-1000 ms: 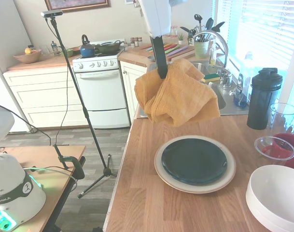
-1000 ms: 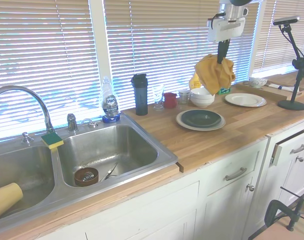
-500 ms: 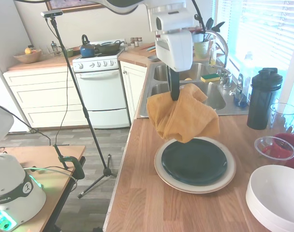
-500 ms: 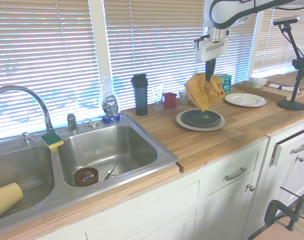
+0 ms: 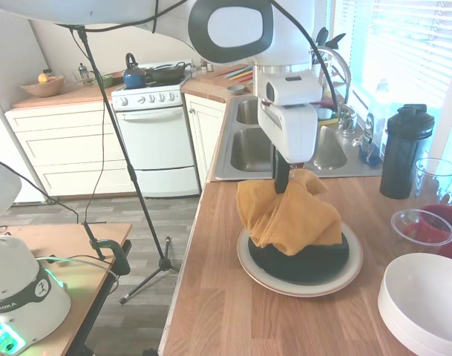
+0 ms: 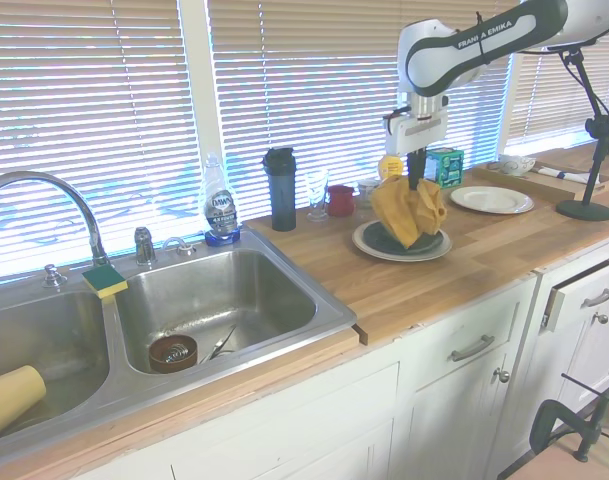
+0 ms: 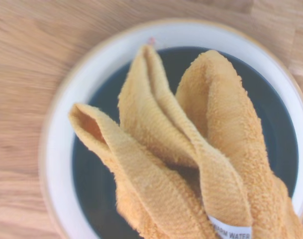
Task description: Wipe the blue plate in counterclockwise motion
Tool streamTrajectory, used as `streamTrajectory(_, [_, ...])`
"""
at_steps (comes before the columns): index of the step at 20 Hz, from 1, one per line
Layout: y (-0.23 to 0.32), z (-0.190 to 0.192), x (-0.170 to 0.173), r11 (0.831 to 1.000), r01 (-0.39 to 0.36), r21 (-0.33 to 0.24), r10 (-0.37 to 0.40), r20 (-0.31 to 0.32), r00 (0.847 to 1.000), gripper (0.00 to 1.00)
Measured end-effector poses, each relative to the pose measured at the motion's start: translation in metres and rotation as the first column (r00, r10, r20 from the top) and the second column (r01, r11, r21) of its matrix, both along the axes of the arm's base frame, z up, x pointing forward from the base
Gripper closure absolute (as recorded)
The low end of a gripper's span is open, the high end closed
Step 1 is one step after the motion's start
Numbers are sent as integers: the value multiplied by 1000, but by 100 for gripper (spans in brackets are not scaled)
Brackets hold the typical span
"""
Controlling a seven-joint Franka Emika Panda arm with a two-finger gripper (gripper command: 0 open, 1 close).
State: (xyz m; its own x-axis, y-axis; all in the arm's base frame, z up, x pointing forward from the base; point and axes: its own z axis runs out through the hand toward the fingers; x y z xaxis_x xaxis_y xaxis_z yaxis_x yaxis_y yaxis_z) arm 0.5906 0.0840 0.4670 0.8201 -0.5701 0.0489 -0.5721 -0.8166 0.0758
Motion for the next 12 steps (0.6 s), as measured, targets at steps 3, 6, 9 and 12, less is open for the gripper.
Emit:
streamTrajectory(3, [7, -20, 6, 1000, -16, 1, 16, -18, 1000, 100])
streamTrajectory(6, [13, -40, 9, 1000, -25, 0, 25, -41, 999, 100])
streamTrajectory(9, [3, -56, 14, 1000, -5, -1, 5, -65, 998, 100])
streamTrajectory(12, [-10, -72, 18, 1000, 20, -1, -21, -87, 996, 100])
